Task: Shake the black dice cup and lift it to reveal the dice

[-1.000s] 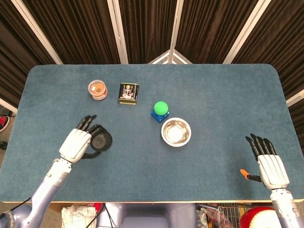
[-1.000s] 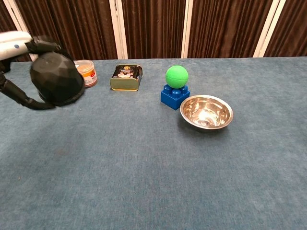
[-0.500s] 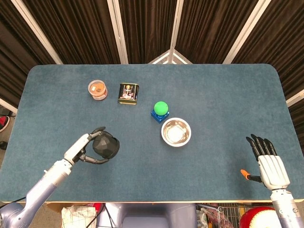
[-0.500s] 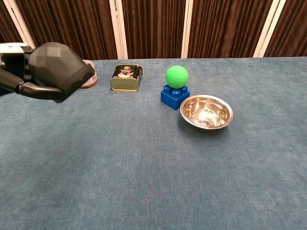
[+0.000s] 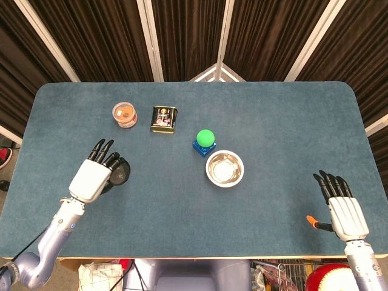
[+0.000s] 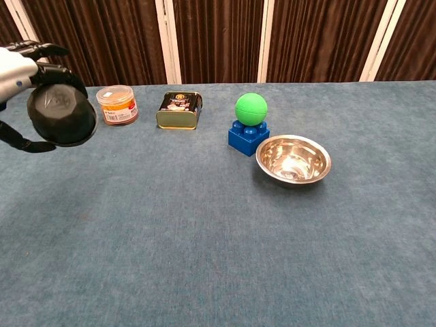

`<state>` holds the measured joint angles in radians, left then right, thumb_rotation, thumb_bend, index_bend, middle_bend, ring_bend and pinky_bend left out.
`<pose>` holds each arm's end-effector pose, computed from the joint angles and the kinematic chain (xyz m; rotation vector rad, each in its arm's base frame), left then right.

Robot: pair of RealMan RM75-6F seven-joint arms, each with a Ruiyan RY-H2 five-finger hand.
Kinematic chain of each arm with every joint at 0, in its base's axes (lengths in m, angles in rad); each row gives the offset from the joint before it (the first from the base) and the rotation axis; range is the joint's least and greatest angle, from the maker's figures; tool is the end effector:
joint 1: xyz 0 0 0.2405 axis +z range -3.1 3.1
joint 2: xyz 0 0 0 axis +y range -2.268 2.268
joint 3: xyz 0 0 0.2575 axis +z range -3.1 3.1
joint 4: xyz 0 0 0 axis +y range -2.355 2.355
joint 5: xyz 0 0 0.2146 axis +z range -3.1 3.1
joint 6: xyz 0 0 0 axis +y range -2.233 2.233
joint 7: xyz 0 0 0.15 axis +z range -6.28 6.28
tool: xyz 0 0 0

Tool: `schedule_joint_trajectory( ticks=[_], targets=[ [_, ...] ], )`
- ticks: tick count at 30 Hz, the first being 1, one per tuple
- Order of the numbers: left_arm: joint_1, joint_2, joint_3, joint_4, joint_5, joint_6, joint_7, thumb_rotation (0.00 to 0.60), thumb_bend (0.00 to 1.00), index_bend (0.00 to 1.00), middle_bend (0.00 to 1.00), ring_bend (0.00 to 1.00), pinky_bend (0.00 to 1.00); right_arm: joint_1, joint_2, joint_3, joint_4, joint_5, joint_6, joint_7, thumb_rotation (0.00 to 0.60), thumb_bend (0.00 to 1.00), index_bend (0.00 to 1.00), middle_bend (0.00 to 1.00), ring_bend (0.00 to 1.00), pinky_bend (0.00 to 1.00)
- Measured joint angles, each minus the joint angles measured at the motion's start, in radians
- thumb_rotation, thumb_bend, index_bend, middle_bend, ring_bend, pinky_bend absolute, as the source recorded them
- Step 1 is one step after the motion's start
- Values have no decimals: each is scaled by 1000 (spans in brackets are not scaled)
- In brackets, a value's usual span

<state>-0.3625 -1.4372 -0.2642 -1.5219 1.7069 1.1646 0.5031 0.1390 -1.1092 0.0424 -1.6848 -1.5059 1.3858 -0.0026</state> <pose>-0.1901 0.2897 0.0469 -1.7939 -0.3653 -0.9398 -0.2943 -0.1999 0.1365 1.4712 -0.9930 0.9299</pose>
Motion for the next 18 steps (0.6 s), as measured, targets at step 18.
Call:
schedule_joint_trajectory(
  ticks=[18],
  targets=[
    [-45, 61, 2, -205, -408, -292, -508, 600, 394, 441, 462, 33, 19, 1, -2, 0, 1, 4, -1, -2, 600, 185, 31, 0, 13, 0]
  ],
)
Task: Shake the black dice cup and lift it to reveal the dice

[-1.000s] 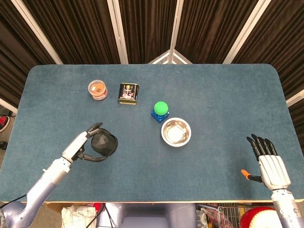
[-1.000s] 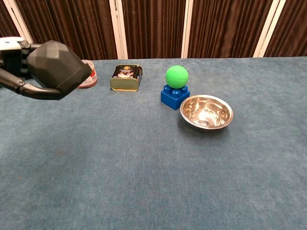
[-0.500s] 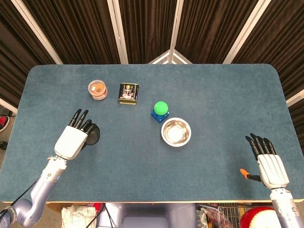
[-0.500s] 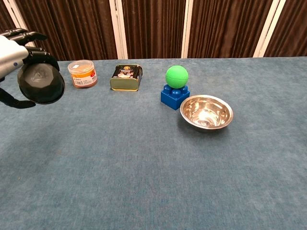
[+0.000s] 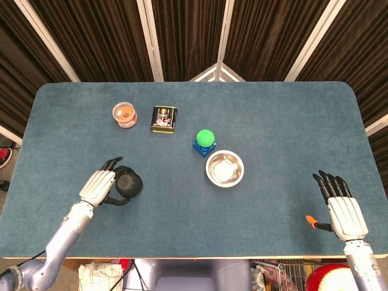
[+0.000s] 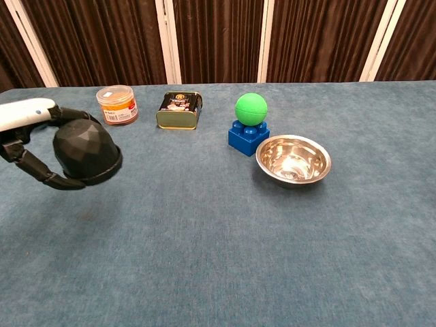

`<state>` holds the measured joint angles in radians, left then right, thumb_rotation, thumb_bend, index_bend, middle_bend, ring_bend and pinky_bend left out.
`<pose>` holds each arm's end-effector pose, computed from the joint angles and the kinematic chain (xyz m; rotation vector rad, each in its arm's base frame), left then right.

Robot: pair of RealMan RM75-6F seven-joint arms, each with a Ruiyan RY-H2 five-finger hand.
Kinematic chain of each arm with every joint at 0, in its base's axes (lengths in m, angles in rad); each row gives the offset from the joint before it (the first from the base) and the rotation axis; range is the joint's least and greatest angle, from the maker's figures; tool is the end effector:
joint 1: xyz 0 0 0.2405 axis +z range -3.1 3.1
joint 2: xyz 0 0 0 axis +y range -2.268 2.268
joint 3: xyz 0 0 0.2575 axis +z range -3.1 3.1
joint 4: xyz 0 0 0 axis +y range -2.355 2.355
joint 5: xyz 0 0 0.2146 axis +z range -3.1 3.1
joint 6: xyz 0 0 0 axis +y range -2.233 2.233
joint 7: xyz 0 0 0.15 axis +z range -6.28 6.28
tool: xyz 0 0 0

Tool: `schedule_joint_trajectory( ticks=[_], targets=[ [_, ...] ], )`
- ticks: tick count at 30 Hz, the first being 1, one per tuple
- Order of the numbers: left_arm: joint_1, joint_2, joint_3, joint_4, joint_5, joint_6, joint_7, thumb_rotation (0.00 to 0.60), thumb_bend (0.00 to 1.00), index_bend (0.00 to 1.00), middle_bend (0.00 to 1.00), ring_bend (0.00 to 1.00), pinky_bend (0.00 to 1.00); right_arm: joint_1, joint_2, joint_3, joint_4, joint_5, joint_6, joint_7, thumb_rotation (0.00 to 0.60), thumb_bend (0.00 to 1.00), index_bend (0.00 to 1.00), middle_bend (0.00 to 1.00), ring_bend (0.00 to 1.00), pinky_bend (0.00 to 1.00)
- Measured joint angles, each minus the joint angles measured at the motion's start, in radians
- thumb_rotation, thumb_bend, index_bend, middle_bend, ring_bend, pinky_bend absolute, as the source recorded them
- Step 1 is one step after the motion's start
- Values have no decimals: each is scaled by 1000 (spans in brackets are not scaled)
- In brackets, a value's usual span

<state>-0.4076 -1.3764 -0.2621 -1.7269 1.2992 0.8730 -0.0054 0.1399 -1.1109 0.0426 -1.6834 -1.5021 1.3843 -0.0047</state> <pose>-0.1898 0.2865 0.0193 -1.6803 -1.4262 -1.0991 -0.2948 -0.2003 0.1361 1.4699 -0.9937 0.9266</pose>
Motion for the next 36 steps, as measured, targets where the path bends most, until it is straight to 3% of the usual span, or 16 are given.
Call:
schedule_joint_trajectory(
  ticks=[3, 12, 36],
  targets=[
    [-23, 16, -3, -9, -44, -32, -43, 600, 393, 441, 460, 33, 19, 1, 2, 0, 2, 0, -2, 3, 600, 185, 31, 0, 13, 0],
    [-64, -43, 7, 71, -73, -4, 4, 600, 389, 436, 439, 33, 18, -2, 5, -3, 1, 1, -1, 7, 600, 185, 32, 0, 13, 0],
    [-156, -250, 65, 212, -199, 92, 290, 600, 388, 417, 422, 24, 0, 2, 6, -2, 11, 6, -12, 30, 600, 185, 31, 0, 13, 0]
  ],
)
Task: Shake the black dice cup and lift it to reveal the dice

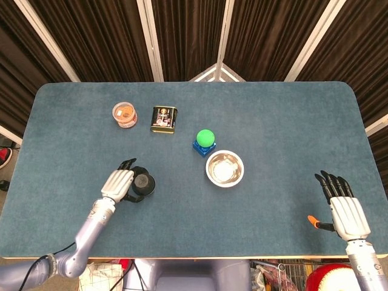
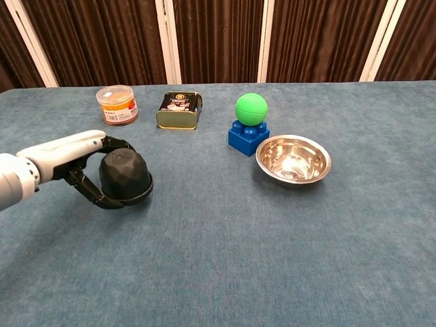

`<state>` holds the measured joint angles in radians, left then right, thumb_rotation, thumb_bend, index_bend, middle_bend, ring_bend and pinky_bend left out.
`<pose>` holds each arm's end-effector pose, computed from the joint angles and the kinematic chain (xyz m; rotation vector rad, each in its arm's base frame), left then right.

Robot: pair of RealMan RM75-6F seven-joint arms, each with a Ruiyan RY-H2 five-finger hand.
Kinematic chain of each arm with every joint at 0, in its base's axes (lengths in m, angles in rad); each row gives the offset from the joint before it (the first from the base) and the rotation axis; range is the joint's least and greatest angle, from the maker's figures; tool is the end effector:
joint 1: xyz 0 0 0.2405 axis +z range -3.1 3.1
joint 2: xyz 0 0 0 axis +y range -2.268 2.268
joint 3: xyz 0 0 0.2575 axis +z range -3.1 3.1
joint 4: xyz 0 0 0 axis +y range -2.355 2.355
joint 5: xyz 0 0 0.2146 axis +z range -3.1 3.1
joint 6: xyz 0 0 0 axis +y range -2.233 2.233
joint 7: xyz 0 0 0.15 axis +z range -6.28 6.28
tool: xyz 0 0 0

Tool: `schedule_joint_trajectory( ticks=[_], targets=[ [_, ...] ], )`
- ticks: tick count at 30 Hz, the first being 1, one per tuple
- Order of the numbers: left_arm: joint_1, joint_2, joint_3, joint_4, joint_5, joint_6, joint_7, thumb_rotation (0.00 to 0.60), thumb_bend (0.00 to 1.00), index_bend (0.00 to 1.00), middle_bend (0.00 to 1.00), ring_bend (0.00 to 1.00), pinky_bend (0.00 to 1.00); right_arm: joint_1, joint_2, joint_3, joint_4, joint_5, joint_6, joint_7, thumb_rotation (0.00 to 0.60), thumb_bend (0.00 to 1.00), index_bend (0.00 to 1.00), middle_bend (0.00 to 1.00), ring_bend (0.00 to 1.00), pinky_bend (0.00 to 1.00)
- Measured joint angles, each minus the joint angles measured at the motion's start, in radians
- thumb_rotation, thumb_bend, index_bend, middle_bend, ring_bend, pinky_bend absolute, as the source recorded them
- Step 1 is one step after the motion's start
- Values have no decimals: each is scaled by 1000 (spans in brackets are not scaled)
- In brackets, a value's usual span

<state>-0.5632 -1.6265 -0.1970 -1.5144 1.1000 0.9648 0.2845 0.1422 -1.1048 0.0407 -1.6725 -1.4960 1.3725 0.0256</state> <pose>-0.1776 0.3082 -0.0466 -1.7290 -1.2531 -0.9424 -0.2991 -0.2009 0.1375 1.4653 -1.0163 0.9249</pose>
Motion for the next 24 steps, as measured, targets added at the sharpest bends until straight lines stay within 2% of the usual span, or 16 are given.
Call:
schedule_joint_trajectory(
  ticks=[8, 13, 18, 24],
  targets=[
    [-19, -81, 16, 77, -2, 63, 80, 600, 384, 386, 382, 14, 0, 2, 3, 1, 2, 1, -2, 10, 600, 185, 31, 0, 13, 0],
    [-29, -87, 23, 81, -17, 38, 76, 600, 364, 312, 274, 0, 0, 2, 3, 3, 2, 4, -3, 12, 600, 185, 32, 0, 13, 0],
    [-35, -71, 32, 66, -31, 18, 87, 600, 338, 189, 136, 0, 0, 5, 4, 5, 0, 10, -9, 10, 600, 184, 31, 0, 12, 0],
    [-40, -30, 40, 23, -34, 1, 88, 600, 299, 102, 46, 0, 0, 8, 4, 9, -4, 14, -10, 5, 600, 185, 31, 0, 13, 0]
  ],
)
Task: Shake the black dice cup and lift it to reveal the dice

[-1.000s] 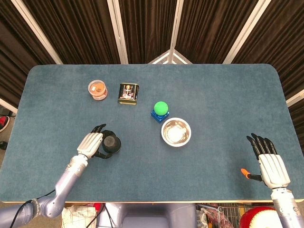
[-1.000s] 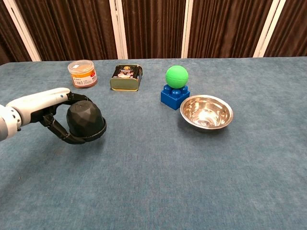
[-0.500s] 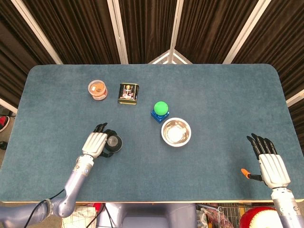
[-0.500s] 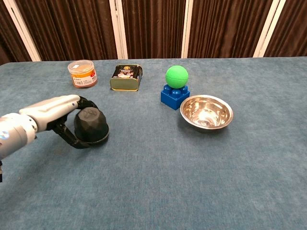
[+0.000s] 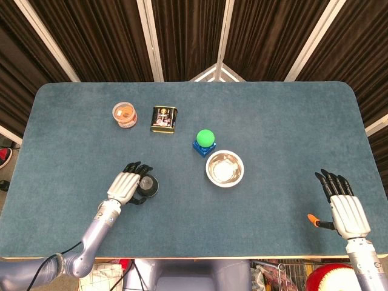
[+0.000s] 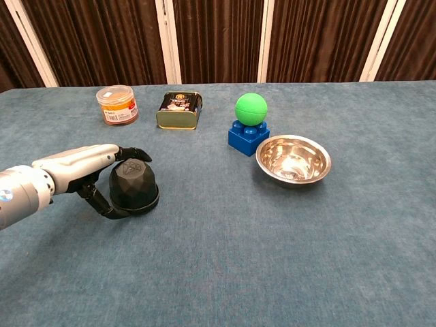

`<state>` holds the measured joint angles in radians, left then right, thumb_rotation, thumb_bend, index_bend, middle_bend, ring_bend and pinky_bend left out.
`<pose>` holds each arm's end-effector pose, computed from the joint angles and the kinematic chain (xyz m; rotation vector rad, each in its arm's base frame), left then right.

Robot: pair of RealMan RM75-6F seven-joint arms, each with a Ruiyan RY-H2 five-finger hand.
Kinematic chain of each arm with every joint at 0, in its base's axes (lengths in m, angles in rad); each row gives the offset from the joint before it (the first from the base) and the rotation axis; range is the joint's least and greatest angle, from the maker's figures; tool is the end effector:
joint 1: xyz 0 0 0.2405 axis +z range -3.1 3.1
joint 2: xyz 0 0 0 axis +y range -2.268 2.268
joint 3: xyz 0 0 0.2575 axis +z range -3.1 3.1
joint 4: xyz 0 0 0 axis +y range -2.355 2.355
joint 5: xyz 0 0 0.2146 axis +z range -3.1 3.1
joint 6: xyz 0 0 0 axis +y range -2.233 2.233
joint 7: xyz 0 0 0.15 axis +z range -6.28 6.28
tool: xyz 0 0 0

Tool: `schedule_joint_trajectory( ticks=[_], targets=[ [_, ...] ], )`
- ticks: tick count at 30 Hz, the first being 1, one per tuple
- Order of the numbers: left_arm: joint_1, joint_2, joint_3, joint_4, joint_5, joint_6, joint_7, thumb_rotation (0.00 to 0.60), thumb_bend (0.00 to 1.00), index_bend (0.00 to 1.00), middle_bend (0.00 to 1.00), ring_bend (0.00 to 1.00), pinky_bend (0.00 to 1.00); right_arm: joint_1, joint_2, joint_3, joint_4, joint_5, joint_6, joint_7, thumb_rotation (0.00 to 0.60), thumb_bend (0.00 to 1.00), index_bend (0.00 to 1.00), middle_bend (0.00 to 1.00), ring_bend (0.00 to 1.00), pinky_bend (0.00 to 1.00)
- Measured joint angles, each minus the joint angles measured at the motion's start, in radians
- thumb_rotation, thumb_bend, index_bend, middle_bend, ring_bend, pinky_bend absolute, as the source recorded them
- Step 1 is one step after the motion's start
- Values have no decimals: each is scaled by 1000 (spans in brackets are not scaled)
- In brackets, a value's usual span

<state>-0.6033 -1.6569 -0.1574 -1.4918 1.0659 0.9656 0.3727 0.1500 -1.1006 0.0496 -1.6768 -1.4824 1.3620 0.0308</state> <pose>-0.1734 0.3050 -0.0615 -1.8081 -1.1818 -0.8661 -0.2985 -0.2051 0.1389 1.4577 -1.0233 0.9281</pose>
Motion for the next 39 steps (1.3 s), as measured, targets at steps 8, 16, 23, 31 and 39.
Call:
schedule_joint_trajectory(
  ticks=[8, 16, 23, 31, 39],
  targets=[
    [-1, 41, 10, -48, 20, 11, -2, 600, 284, 100, 53, 0, 0, 6, -4, 6, 2, 9, -7, -5, 600, 185, 31, 0, 13, 0],
    [-2, 54, 13, -80, -2, 29, 18, 600, 274, 118, 201, 0, 0, 16, -7, 15, 6, 25, -21, -10, 600, 185, 31, 0, 13, 0],
    [0, 49, 15, -91, -4, 64, 44, 600, 274, 137, 255, 0, 0, 4, -5, 3, -2, 12, -5, -13, 600, 185, 31, 0, 13, 0],
    [-3, 36, 18, -80, -12, 82, 65, 600, 318, 193, 290, 0, 0, -9, 4, -9, -13, 0, 9, -11, 600, 185, 32, 0, 13, 0],
    [-8, 29, 16, -84, -19, 90, 73, 600, 406, 258, 328, 0, 0, -3, 3, -4, -13, 4, 1, -9, 600, 185, 32, 0, 13, 0]
  ],
)
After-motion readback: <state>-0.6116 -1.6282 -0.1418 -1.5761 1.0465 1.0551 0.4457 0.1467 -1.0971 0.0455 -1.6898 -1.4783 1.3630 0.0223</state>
